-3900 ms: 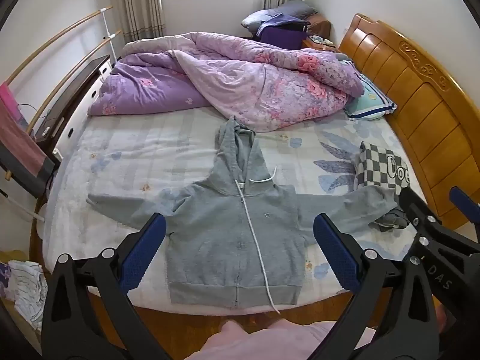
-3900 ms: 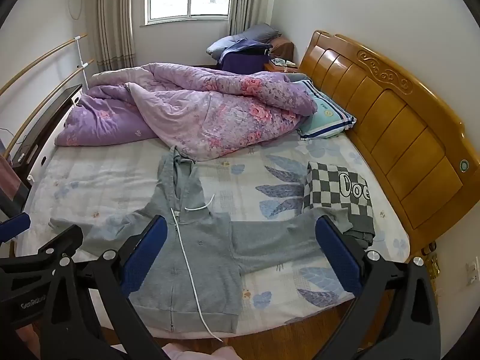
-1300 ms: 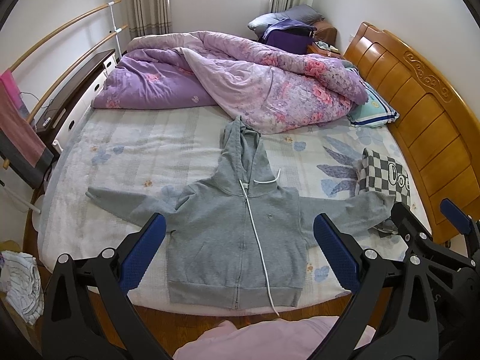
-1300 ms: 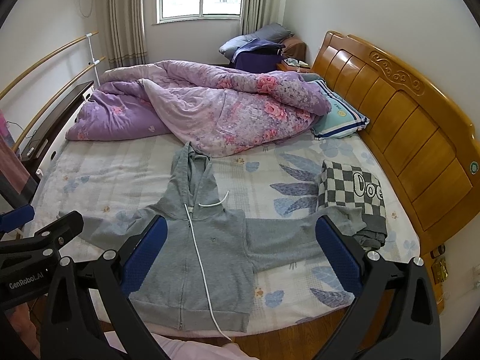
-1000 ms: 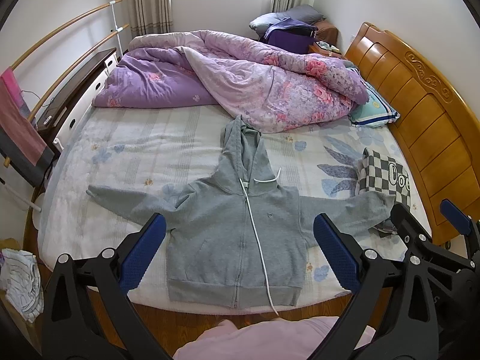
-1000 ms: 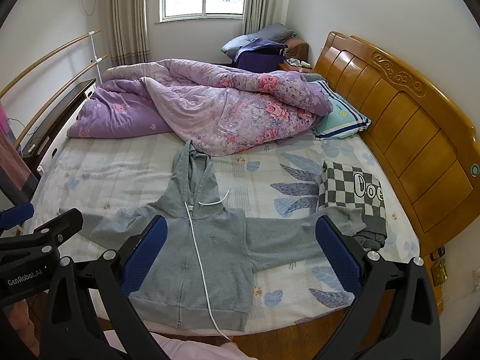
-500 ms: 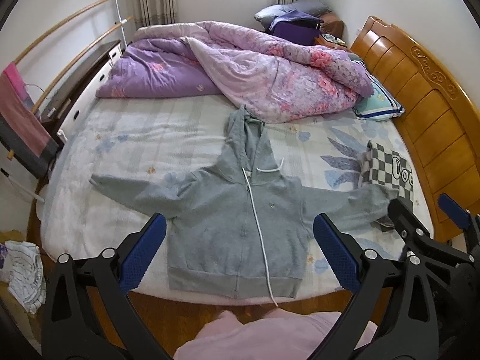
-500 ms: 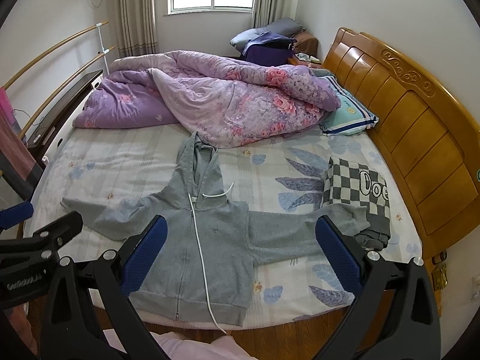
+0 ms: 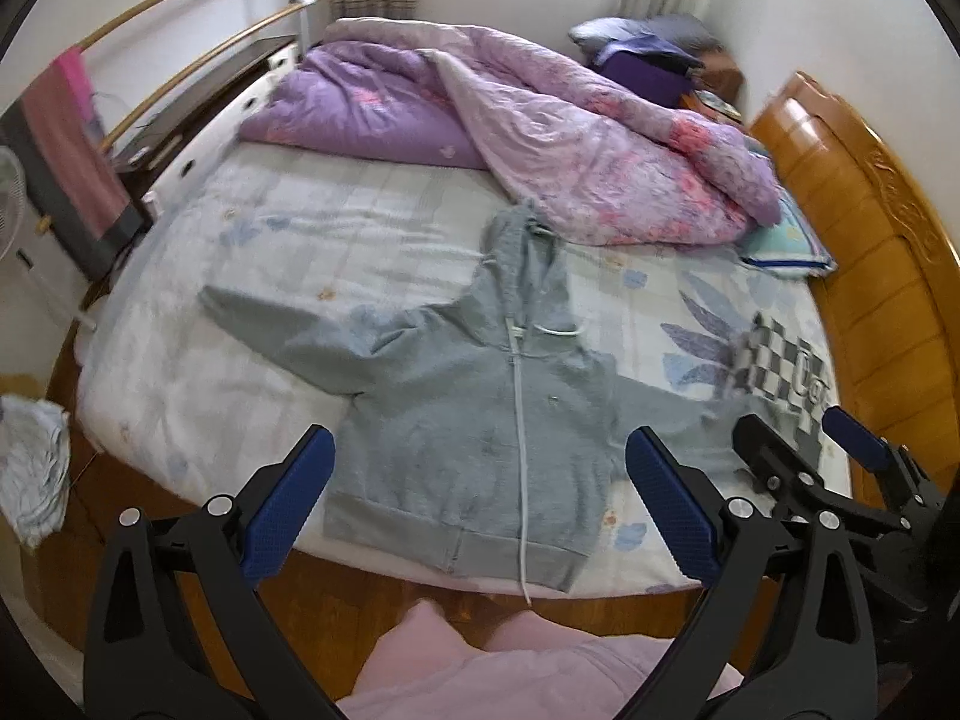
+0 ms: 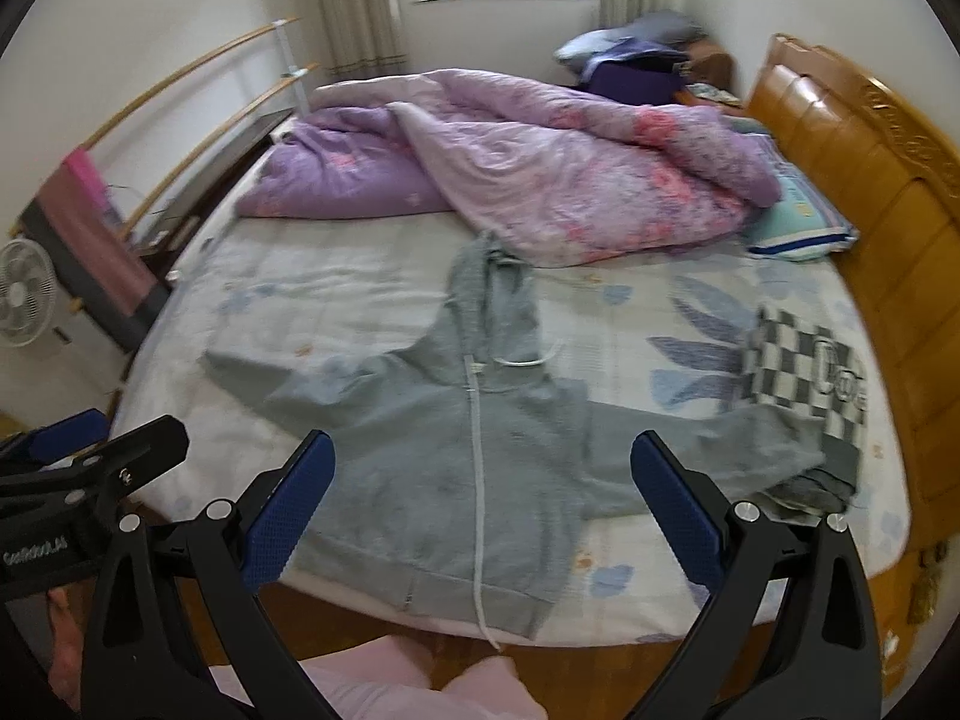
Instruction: Fold large clothes
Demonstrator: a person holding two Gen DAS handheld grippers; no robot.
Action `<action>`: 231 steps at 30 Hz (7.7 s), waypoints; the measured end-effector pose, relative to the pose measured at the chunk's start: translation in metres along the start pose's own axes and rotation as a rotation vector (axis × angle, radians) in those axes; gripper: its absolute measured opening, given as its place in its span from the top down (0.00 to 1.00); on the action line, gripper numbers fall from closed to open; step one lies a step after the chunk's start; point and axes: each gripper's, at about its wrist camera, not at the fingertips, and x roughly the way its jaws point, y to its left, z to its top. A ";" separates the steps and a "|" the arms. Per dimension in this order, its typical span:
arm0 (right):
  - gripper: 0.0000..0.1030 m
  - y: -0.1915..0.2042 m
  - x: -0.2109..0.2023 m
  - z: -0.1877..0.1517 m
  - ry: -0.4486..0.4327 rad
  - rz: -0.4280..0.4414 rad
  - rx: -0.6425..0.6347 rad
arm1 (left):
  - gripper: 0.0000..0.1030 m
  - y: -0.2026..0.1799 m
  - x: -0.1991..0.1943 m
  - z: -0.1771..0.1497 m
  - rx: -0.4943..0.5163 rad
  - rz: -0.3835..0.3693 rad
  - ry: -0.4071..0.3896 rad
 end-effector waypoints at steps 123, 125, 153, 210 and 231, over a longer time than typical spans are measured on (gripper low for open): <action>1.00 0.143 0.566 -0.066 0.691 0.077 0.464 | 0.60 0.545 0.391 0.101 -0.604 0.183 0.241; 0.99 0.144 0.564 -0.066 0.696 0.083 0.446 | 0.41 0.572 0.411 0.063 -0.773 0.145 0.328; 1.00 0.146 0.581 -0.072 0.696 0.111 0.411 | 0.86 0.423 0.364 0.119 -0.321 0.103 0.092; 0.89 -0.218 0.424 -0.140 0.490 -0.117 0.957 | 0.24 0.210 0.527 0.044 -0.419 -0.168 0.551; 0.85 -0.208 0.393 -0.132 0.542 -0.221 0.841 | 0.91 0.149 0.564 0.159 0.142 0.172 0.505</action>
